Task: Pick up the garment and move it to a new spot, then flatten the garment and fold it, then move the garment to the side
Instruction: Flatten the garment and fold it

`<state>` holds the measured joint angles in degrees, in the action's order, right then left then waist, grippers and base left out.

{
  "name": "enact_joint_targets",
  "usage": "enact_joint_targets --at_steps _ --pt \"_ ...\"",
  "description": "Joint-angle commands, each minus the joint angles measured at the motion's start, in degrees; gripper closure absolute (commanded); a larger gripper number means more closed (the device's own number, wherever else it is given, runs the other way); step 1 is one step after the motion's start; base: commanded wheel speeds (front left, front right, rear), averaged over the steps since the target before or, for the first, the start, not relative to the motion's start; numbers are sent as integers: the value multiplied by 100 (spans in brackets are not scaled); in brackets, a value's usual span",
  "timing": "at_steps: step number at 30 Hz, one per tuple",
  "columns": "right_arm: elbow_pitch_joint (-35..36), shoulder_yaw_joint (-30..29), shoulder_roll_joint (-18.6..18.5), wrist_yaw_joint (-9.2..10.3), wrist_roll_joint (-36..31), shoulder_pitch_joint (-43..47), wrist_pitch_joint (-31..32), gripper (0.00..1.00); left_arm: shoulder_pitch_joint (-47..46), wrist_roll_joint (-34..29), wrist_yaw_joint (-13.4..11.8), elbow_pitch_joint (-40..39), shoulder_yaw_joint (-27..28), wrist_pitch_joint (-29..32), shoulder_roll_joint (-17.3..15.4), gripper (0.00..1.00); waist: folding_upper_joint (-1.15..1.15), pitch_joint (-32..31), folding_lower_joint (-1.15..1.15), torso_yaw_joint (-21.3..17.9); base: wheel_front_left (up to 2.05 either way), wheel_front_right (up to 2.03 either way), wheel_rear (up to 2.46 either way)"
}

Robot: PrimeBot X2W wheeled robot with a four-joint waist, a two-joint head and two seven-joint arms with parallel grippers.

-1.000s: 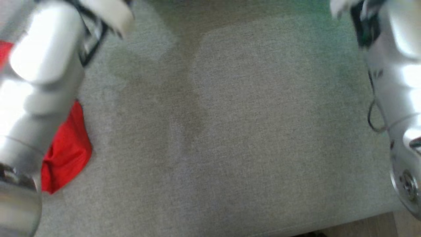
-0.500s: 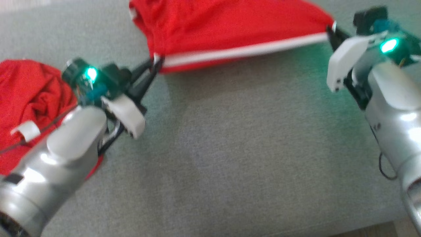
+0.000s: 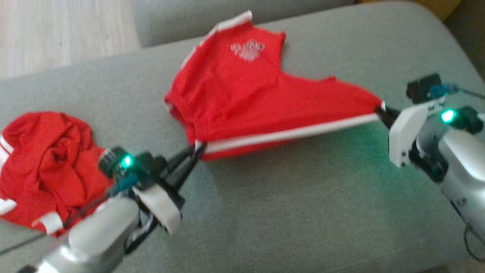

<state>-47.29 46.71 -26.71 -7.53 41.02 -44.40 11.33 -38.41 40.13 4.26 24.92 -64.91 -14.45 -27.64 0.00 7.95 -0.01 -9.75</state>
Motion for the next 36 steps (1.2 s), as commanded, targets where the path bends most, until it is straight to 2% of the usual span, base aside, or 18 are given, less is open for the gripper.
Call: enact_joint_targets --at_steps 1,6,10,15,20,28,36 --pt "186 53 -258 4 69 173 57 100 -9 62 -96 -261 176 -17 -313 100 0 -270 1 -76 0 0 0" --pt "477 -61 -516 4 213 614 142 100 457 106 -363 -1030 14 171 -460 100 0 -508 1 -114 0 0 0" --pt "738 -396 -677 4 182 981 191 100 700 185 -629 -1693 -10 338 -593 100 0 -565 1 -87 0 0 0" --pt "944 -757 -648 4 -50 1048 33 100 726 226 -794 -1908 58 380 -645 100 0 -503 1 -3 0 0 0" --pt "1119 -1346 -500 4 -575 819 -320 100 584 282 -903 -1910 216 342 -564 100 0 -277 1 191 0 0 0" --pt "1152 -2056 -78 4 -1402 193 -555 100 92 274 -811 -1634 378 291 -276 100 0 252 1 687 0 0 0" --pt "558 -2257 335 4 -1966 -647 -569 100 -412 257 -590 -1118 380 286 200 100 0 769 1 1277 0 0 0"
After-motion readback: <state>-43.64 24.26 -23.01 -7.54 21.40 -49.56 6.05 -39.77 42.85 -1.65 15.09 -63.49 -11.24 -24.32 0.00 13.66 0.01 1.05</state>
